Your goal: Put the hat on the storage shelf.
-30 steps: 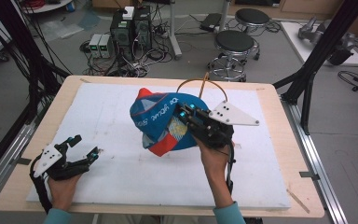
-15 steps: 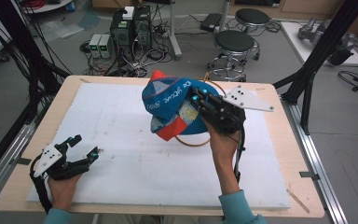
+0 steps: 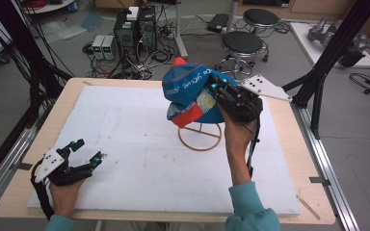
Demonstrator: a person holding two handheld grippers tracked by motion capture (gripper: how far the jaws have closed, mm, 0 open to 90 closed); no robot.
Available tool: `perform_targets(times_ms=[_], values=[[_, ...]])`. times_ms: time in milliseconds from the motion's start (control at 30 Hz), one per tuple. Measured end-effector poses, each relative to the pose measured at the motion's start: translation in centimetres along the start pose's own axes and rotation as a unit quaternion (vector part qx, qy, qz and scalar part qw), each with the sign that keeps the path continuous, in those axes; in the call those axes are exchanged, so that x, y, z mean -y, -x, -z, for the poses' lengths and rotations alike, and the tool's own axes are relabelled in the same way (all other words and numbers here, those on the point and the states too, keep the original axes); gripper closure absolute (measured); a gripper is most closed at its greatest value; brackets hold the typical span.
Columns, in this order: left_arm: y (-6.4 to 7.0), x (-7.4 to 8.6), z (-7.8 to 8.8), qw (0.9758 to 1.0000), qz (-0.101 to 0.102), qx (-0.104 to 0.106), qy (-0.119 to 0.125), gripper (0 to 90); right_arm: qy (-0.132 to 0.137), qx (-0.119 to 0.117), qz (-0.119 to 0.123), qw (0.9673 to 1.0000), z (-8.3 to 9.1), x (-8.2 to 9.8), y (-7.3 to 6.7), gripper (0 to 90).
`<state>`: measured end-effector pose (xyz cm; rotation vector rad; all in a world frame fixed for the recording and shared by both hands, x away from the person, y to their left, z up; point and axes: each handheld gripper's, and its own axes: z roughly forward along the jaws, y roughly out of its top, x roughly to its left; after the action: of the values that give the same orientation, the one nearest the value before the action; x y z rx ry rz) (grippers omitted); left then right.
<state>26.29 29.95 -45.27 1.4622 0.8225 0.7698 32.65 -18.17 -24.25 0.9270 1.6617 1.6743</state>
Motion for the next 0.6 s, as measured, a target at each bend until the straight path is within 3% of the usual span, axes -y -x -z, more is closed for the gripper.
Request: perform_targets(times_ms=[333, 600], values=[[0.0, 0.0, 0.0, 1.0, 0.0, 0.0, 0.001, 18.3, -0.024, 0.031, 0.007, 0.9992, -1.8, 0.4, 1.4, 83.8], [0.0, 0.0, 0.0, 1.0, 0.0, 0.001, 0.002, 18.3, -0.035, 0.051, 0.007, 0.9981, -1.9, 0.7, 2.5, 83.8]])
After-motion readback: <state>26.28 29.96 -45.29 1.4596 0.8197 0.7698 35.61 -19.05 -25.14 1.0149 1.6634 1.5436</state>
